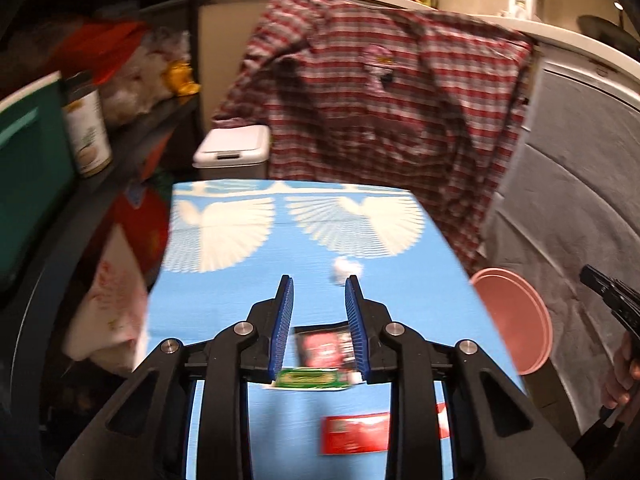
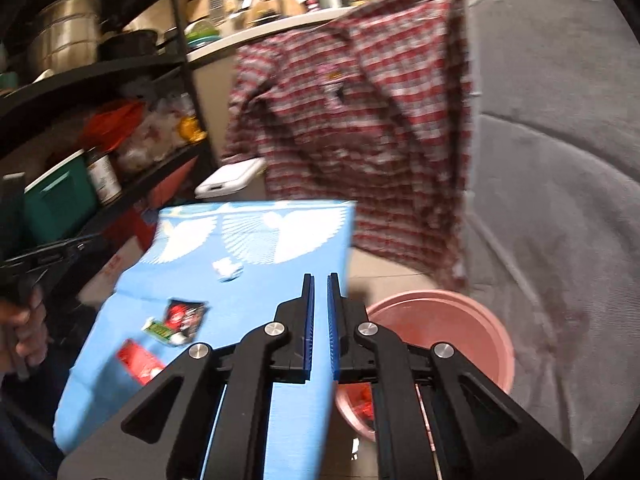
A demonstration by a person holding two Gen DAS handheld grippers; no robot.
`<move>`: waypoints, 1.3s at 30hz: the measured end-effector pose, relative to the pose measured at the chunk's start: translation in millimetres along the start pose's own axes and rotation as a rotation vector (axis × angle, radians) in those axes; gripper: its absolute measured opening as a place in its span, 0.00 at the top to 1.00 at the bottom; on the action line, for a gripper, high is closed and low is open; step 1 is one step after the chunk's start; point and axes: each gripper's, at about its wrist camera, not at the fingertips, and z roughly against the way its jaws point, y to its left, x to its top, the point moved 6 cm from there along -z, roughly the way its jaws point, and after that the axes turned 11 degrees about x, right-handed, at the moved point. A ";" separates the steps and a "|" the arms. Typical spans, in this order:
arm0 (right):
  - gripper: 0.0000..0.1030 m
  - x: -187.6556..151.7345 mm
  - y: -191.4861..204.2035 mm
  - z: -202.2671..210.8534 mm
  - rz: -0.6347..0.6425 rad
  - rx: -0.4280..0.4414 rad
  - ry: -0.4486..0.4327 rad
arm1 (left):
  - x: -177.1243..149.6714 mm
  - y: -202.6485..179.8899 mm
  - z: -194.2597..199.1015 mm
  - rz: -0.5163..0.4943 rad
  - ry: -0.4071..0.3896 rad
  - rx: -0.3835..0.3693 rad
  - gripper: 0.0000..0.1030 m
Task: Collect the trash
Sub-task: 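Move both open tools back over the table toward the remaining trash, then close the right tool on the milk carton's straw while the left tool grasps the green toothpaste tube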
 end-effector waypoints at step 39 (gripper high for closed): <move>0.55 -86.1 111.7 -111.4 0.394 0.285 0.373 | -86.3 10.2 -101.5 -0.216 0.278 -0.153 0.43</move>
